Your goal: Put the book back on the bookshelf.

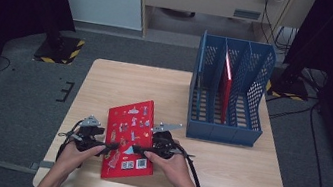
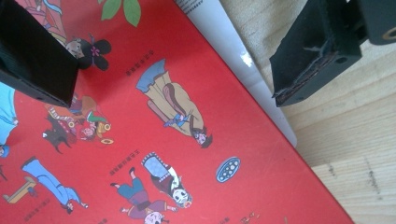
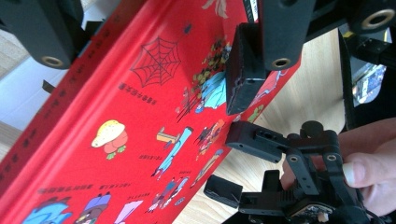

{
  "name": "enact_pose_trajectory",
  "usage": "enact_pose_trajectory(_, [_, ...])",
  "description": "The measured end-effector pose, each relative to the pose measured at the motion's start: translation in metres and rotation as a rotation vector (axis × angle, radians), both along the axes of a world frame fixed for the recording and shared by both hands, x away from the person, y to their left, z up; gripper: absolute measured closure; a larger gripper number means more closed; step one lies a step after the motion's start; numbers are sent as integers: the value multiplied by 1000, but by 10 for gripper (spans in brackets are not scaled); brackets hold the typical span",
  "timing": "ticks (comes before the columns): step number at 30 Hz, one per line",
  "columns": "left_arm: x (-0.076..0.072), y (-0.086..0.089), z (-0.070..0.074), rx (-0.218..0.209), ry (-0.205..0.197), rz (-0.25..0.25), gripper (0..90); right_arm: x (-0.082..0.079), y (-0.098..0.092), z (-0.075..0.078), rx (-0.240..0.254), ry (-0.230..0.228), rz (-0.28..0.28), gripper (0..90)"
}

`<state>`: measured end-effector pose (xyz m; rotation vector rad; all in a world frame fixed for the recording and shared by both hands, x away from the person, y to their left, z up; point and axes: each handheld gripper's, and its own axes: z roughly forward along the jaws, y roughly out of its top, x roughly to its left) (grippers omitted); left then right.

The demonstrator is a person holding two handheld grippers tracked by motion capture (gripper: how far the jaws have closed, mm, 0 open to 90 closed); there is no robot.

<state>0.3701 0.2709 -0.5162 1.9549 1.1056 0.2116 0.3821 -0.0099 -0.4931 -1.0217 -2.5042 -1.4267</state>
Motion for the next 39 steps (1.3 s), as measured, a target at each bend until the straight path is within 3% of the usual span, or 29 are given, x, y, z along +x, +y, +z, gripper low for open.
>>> enact_pose_trajectory(9, [1,0,3,-19,-30,-7,0,0,-1,3,32,-14,-12,501])
enact_pose_trajectory(17, [3,4,2,-54,-24,15,0,-1,-2,6,45,-28,-11,523])
enact_pose_trajectory(21, [5,7,2,-104,-2,2,0,-2,-4,8,65,-44,-9,545])
enact_pose_trajectory(25, [6,5,1,-120,3,4,0,-1,-6,11,66,-51,-6,553])
enact_pose_trajectory(32, [9,6,-1,-190,43,-26,0,1,-7,14,80,-60,6,569])
enact_pose_trajectory(39, [11,7,2,-188,87,-31,7,5,-5,20,37,-55,62,544])
